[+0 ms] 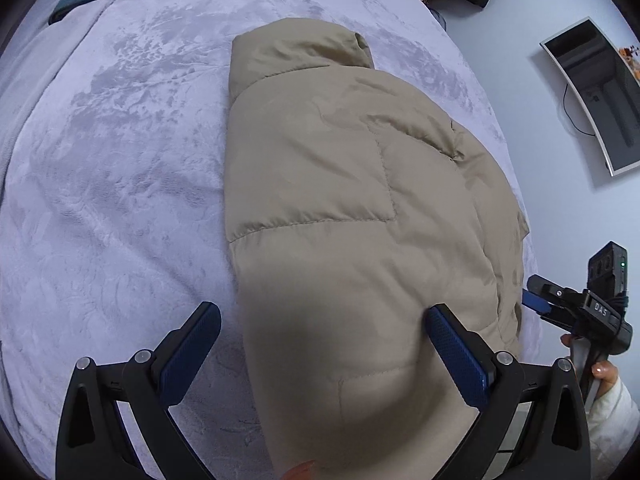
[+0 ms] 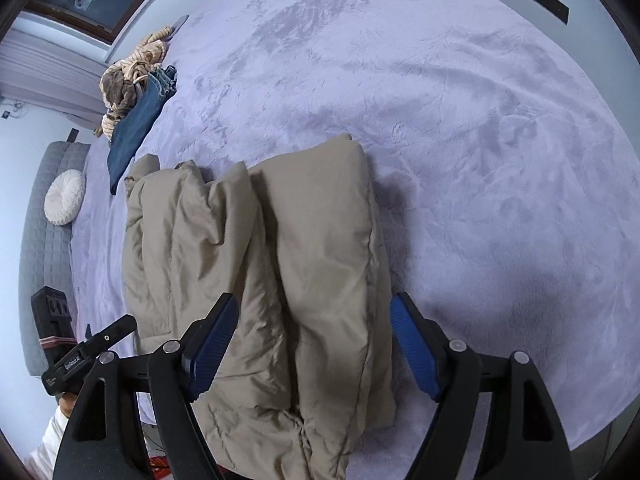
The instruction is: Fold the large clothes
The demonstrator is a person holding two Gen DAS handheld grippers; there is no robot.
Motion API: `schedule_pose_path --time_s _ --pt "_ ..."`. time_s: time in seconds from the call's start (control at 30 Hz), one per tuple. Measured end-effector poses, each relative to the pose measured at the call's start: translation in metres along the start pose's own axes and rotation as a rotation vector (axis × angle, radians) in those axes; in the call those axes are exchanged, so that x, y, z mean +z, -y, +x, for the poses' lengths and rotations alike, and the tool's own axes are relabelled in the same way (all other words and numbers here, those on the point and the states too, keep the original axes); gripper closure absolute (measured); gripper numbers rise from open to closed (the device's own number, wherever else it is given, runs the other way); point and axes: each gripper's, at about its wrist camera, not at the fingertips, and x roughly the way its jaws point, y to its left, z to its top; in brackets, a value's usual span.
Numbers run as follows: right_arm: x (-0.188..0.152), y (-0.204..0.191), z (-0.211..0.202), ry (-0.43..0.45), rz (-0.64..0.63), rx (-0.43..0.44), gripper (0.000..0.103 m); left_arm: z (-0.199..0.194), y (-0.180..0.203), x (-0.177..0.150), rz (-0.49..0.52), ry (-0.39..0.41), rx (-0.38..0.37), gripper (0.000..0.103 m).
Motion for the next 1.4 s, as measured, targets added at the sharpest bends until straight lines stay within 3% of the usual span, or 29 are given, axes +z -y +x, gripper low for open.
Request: schedule_pose_path --time_s 0.17,0.37,0.43,0.5,0.6,0.67,0.83,1.0,1.2,1.3,1.4 --pt "0.015 0.029 0.022 -0.046 0.051 0.117 0.021 0.015 -0.009 0.004 -0.042 -0.034 -0.099 0.0" --pt "0.022 0.056 0.054 -0.08 0.134 0.246 0.021 0.026 -0.015 0.007 -0.068 -0.04 -0.131 0.0" --pt "0.024 0.058 0.064 -0.083 0.14 0.283 0.002 0.029 -0.015 0.008 -0.072 -0.042 -0.135 0.0" --pt "0.028 0.055 0.071 -0.088 0.143 0.331 0.0 0.031 -0.015 0.007 -0.075 -0.044 -0.138 0.0" --pt "0.031 0.044 0.074 -0.117 0.165 0.51 0.0 0.037 -0.014 0.008 -0.078 -0.052 -0.142 0.0" --pt "0.032 0.035 0.071 -0.129 0.15 0.563 0.0 0.037 -0.015 0.009 -0.082 -0.058 -0.156 0.0" --pt "0.038 0.003 0.07 -0.196 -0.029 0.45 0.0 0.024 -0.045 0.032 -0.115 0.016 -0.255 0.0" --pt "0.044 -0.015 0.096 -0.269 -0.114 0.354 0.0 0.053 -0.066 0.041 -0.133 -0.059 -0.384 0.0" --pt "0.052 -0.023 0.129 -0.3 -0.116 0.381 0.0 0.076 -0.074 0.037 -0.179 -0.106 -0.517 0.0" --pt "0.057 -0.026 0.142 -0.311 -0.098 0.394 0.0 0.08 -0.069 0.034 -0.2 -0.105 -0.496 0.0" --pt "0.059 -0.029 0.145 -0.323 -0.094 0.377 0.0 0.078 -0.051 0.031 -0.171 -0.098 -0.39 0.0"
